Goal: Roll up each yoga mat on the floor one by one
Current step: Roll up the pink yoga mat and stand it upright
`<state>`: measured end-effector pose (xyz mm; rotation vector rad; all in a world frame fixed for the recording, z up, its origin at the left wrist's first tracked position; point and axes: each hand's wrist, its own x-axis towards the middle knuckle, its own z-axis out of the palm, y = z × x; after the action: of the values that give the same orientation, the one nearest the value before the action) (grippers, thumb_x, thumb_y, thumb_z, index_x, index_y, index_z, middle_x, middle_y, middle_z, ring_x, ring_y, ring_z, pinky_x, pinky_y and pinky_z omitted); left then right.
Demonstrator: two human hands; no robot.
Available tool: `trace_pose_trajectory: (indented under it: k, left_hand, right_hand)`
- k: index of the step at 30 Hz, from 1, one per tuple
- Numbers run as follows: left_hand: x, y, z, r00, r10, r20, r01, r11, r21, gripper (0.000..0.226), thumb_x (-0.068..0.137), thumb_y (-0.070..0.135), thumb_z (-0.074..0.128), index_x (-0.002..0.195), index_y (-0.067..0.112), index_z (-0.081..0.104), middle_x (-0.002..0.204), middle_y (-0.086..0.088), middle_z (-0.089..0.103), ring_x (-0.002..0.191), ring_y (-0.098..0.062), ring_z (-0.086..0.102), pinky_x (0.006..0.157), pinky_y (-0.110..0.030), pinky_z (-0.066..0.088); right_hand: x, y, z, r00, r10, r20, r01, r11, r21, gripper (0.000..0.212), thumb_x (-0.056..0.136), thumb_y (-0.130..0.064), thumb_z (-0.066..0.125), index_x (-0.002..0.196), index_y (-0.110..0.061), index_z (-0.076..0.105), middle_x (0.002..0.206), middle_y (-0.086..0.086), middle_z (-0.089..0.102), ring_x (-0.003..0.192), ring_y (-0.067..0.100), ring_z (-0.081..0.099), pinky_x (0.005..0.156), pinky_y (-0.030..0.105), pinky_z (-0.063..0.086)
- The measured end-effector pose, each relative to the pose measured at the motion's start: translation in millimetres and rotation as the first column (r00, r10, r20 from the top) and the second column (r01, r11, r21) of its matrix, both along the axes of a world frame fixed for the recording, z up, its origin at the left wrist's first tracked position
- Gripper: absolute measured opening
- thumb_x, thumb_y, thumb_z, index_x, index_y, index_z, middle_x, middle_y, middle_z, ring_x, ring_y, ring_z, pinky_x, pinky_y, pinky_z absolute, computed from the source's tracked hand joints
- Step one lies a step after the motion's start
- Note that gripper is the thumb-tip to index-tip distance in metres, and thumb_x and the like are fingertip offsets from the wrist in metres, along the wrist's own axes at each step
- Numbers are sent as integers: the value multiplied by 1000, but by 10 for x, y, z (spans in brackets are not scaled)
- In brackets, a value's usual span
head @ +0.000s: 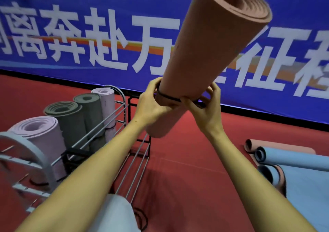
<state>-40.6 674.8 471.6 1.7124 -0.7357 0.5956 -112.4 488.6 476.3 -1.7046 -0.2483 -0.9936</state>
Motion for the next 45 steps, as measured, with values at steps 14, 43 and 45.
trace_pose_trajectory:
  k: [14,43,45]
  left_hand:
    - [706,1130,128,978,206,-38,-200,972,124,91,60,36,98,138,29,52,123,14,68,112,-7,65,94,-36,57]
    - [1786,1345,-32,922,309,-235,-249,935,251,101,48,67,97,131,34,50,118,20,70,109,-3,69,96,-40,59]
    - [1800,1342,-59,919,322,-229,-271,935,226,97,50,65,97,130,34,51,116,19,71,105,-2,70,93,-40,60]
  right_hand:
    - [878,902,511,993,118,-16,-118,993,-20,101,69,-26,99,147,-18,35,135,-4,54,115,8,64,94,30,58]
    - [2305,1228,32,969,-6,-248,-49,976,-214,109,58,-69,83,146,-32,32,134,-7,59,117,13,63,95,48,56]
    - [2333,1216,72,971,-2,-241,-57,970,-238,109,58,-70,83,148,-34,33,135,-8,59,117,14,64,95,47,56]
